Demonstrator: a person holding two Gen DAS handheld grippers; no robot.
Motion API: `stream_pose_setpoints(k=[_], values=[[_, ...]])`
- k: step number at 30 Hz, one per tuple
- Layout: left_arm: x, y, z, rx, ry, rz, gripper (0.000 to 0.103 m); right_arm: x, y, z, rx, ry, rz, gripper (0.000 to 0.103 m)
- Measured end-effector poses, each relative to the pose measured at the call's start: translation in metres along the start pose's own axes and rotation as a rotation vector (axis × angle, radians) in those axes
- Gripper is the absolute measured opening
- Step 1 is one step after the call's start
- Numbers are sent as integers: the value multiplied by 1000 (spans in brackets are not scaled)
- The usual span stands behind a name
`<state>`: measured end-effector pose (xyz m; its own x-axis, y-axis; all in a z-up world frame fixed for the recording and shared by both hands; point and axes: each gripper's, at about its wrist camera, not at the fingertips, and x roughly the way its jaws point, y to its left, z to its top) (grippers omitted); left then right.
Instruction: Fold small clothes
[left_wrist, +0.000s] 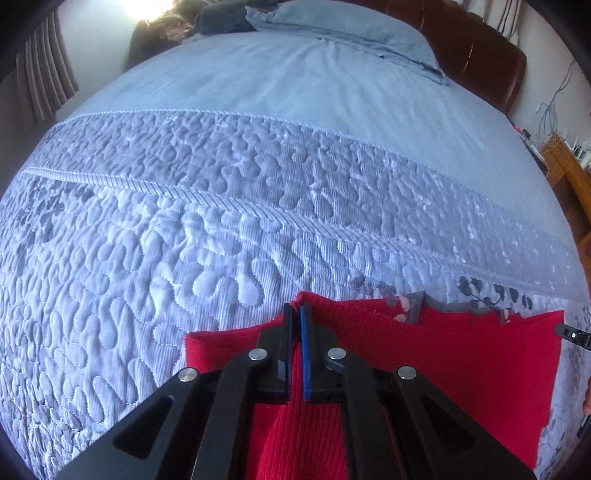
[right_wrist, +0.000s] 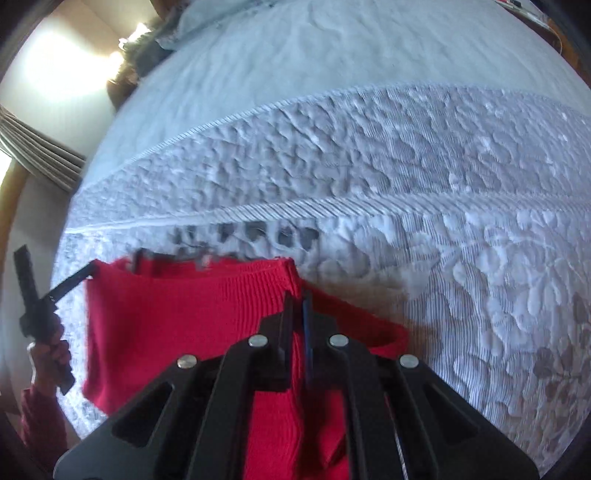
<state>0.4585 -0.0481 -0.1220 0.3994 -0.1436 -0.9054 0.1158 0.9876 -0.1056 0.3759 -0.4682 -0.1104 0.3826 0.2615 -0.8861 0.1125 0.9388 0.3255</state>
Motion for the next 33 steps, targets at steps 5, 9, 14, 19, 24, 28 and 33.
stream_pose_setpoints(k=[5, 9, 14, 19, 24, 28, 33], values=[[18, 1, -12, 40, 51, 31, 21, 22, -14, -14, 51, 35, -14, 12], [-14, 9, -21, 42, 57, 28, 48, -7, -14, -31, 28, 6, -7, 24], [-78, 26, -83, 139, 55, 35, 62, -60, -9, -101, -75, 39, 63, 39], [-93, 40, -156, 138, 133, 28, 62, -71, -3, -186, -90, 137, 172, 43], [-89, 43, -184, 96, 139, 47, 61, -59, 3, -210, -56, 164, 225, 29], [-81, 46, -181, 46, 169, -5, 32, -49, 12, -208, -49, 188, 223, 4], [-79, 48, -174, 1, 222, -64, 12, -57, 15, -211, -75, 198, 176, 3]])
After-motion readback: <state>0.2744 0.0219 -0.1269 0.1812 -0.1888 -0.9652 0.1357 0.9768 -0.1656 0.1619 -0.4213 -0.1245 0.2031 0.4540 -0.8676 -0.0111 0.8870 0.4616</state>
